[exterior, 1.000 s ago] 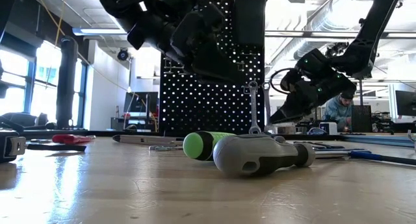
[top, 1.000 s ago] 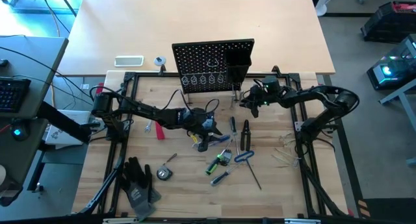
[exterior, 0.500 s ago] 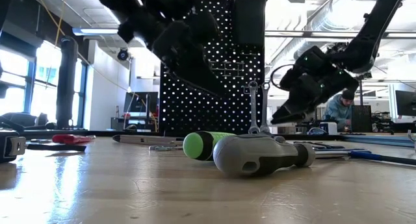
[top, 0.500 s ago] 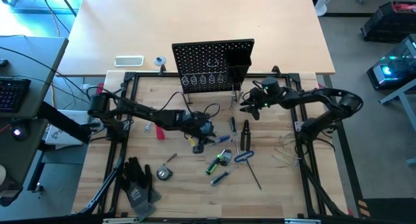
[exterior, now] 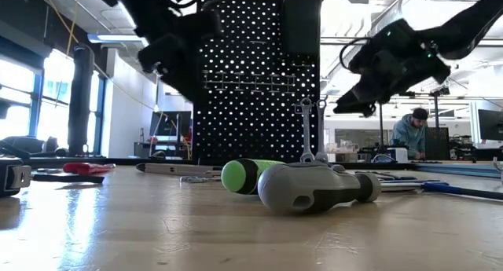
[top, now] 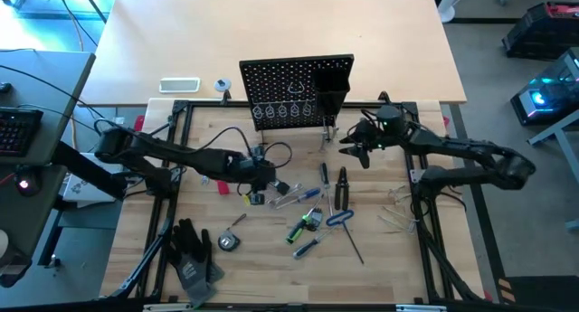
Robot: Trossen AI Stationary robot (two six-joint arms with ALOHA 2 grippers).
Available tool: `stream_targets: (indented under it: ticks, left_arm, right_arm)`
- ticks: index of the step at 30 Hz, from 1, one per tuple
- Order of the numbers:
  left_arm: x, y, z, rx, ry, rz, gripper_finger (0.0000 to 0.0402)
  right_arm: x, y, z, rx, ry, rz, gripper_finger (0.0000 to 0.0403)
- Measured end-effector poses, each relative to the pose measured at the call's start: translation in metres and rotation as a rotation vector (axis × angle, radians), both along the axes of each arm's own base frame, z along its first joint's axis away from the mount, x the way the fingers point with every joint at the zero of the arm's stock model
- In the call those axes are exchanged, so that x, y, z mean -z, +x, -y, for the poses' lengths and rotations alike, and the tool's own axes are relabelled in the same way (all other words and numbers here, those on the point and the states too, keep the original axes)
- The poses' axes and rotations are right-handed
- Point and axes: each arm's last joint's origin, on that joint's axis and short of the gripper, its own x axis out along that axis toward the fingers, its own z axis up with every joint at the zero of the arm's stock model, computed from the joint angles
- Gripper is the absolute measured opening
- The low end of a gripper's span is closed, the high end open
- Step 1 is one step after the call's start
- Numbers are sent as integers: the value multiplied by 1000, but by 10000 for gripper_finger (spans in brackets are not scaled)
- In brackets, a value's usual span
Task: Hang tools onto peg board
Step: Hang the left wrench onto the pegboard
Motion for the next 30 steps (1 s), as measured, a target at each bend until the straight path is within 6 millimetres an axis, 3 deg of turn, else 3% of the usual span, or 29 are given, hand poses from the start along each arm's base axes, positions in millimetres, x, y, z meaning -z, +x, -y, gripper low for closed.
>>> stream_targets:
  ticks: [6, 17, 23, 30]
  left_arm:
    - [19, -39, -8, -205, 60, -45, 115]
    - [49, -115, -39, -631, -12, 144, 111]
    - [60, -142, -66, -822, -49, 166, 81]
    - [63, -154, -88, -921, -89, 149, 67]
  right_arm:
    - [-16, -6, -19, -30, -6, 29, 174]
    - [-28, 3, -51, -57, -45, 63, 174]
    - [-29, 9, -64, -69, -57, 65, 174]
    - [-29, 12, -75, -75, -82, 61, 174]
